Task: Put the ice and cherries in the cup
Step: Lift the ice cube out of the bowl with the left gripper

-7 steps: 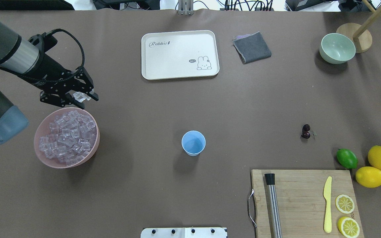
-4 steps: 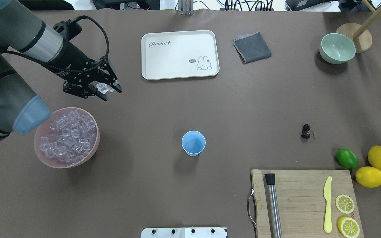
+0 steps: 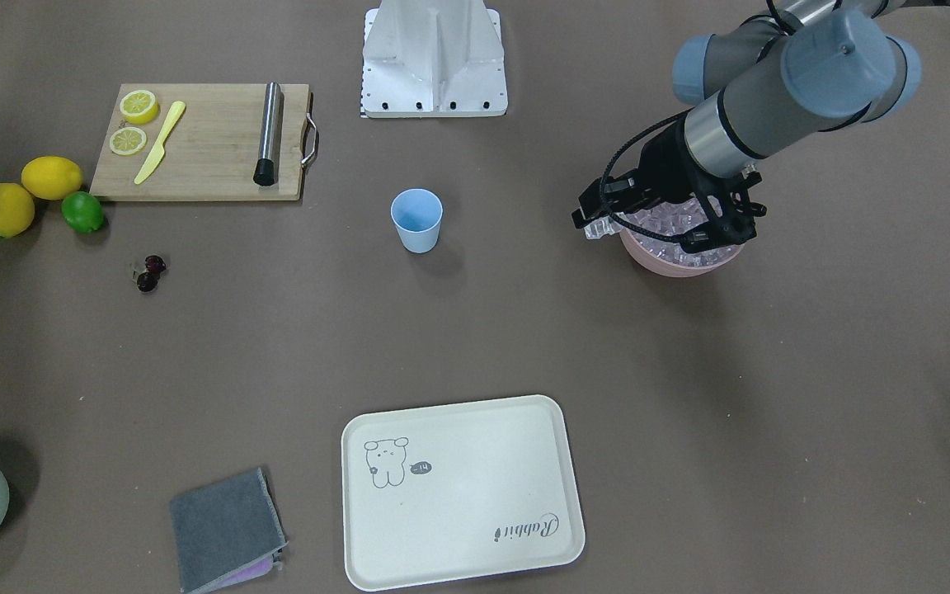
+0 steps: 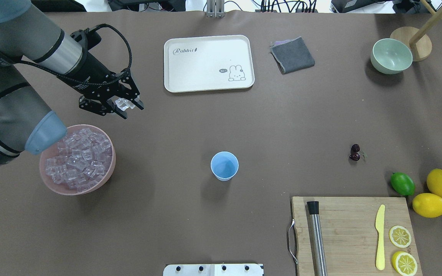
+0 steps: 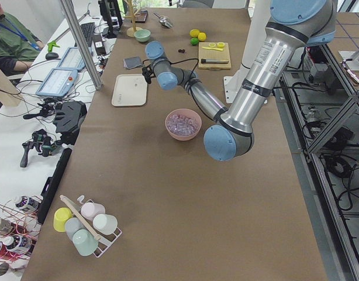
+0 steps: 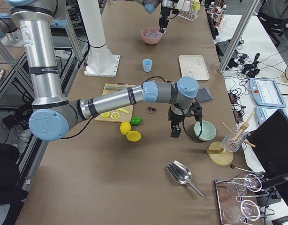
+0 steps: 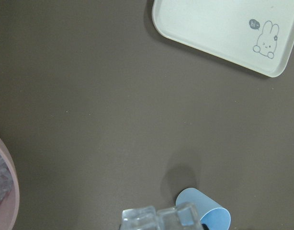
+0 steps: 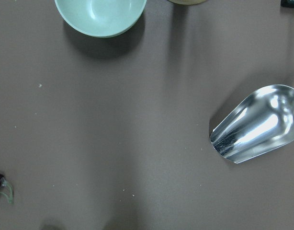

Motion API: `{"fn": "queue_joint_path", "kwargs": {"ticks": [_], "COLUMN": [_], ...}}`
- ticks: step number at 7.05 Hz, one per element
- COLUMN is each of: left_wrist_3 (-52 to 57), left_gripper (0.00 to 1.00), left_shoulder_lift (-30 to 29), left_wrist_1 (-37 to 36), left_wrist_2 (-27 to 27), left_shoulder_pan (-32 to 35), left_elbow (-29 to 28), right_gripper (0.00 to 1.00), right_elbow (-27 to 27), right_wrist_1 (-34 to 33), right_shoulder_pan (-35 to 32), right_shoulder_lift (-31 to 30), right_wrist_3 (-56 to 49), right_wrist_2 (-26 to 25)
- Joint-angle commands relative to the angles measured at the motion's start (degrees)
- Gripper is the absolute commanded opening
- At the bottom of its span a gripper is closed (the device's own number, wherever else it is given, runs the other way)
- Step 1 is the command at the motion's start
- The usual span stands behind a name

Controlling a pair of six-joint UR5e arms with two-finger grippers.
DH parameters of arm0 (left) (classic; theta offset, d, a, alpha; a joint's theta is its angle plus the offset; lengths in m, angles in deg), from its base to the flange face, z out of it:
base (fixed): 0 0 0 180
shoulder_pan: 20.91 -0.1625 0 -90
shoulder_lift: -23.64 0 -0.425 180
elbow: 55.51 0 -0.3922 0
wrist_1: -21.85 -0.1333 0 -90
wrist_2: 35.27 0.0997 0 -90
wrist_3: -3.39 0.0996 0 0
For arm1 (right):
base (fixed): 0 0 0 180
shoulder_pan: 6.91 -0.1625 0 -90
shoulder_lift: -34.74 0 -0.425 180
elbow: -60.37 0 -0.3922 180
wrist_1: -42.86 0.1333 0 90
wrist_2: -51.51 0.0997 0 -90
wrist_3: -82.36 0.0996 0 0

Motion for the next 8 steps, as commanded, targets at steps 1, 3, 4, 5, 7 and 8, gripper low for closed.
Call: {"fn": "queue_joint_path", "kwargs": {"ticks": [1, 3, 4, 5, 7, 8], "left_wrist_3": [-0.2, -0.2, -0.37, -0.55, -0.29, 0.06], "left_gripper": [0.01, 0.01, 0.0, 0.0, 0.0, 0.0], "left_shoulder_lift": [-0.19, -1.23, -2.72, -2.73, -2.65, -2.39], "left_wrist_1": [-0.14, -0.06, -0.06, -0.06, 2.13, 2.14], "left_wrist_2": [0.04, -0.05, -0.05, -0.05, -0.66, -0.84], "left_shoulder_pan": [-2.78, -3.31, -2.97, -1.22, 6.92, 13.67], "left_elbow": [-0.93, -2.06, -3.11, -3.65, -8.03, -9.09], "right_gripper": [1.0, 1.0, 1.0, 1.0, 1.0, 1.0], "right_elbow": [-0.04, 0.05, 0.05, 0.13, 0.05, -0.3], "right_wrist_1": [-0.04, 0.05, 0.05, 0.05, 0.05, 0.05], "right_shoulder_pan": [0.22, 0.4, 0.4, 0.48, 0.48, 0.4], "right_shoulder_lift": [-0.33, -0.68, -0.77, -0.77, -0.86, -0.86], "right_wrist_3": [-0.06, -0.06, -0.06, -0.06, -0.06, -0.06], "right_wrist_2": [0.09, 0.09, 0.0, 0.0, -0.09, 0.0]}}
